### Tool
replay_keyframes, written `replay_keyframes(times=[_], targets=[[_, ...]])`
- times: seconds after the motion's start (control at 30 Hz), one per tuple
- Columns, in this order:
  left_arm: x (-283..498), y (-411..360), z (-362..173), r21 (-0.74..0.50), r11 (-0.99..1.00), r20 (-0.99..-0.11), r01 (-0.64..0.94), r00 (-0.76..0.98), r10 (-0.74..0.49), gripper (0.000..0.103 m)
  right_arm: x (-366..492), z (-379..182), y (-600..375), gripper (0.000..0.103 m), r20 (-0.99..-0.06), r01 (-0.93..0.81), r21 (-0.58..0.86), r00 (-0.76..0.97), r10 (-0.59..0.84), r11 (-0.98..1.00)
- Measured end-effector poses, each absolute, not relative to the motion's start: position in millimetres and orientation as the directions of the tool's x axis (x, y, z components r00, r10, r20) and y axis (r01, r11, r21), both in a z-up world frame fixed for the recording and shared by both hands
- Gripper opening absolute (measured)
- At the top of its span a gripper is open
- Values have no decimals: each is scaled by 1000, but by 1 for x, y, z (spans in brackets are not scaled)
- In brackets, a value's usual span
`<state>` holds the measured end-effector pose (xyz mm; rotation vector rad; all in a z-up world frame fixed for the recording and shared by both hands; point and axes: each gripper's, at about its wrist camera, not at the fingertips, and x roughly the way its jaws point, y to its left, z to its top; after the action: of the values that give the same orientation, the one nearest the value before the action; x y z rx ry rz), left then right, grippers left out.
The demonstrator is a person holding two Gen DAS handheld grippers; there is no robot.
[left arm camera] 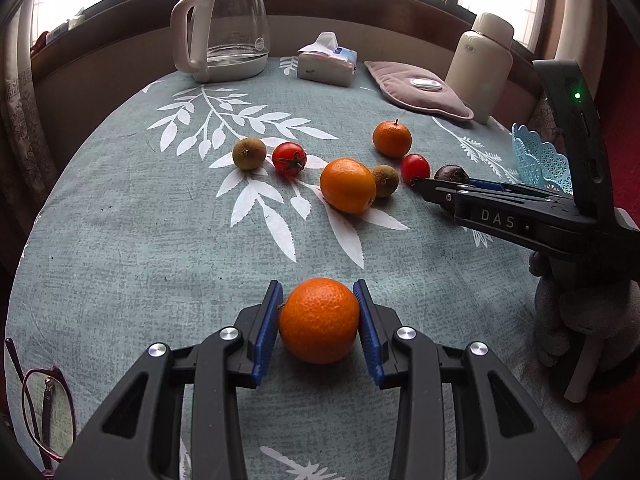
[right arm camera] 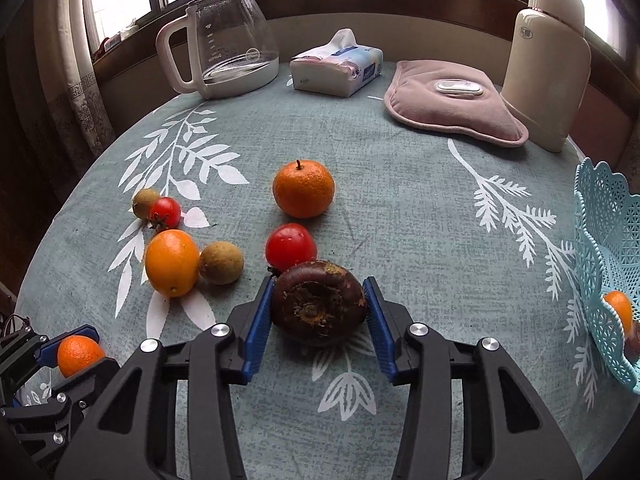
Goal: Organize fruits
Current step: 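Carry the dark brown fruit into the blue basket and open the right tool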
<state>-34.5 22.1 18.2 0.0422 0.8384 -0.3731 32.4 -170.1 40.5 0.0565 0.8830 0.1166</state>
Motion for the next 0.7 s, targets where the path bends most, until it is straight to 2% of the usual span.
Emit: replay_keyframes(times=[0.47,0.7], targets=[[-27,4,38,-100,926,-703,364,633,-325,37,5,79,-205,46,-683,9,177,721,117,984],[-23,-8,38,-78,917,-713,392,621,-326,37,-19,105,-246,46,-638,110,189,769,37,976]])
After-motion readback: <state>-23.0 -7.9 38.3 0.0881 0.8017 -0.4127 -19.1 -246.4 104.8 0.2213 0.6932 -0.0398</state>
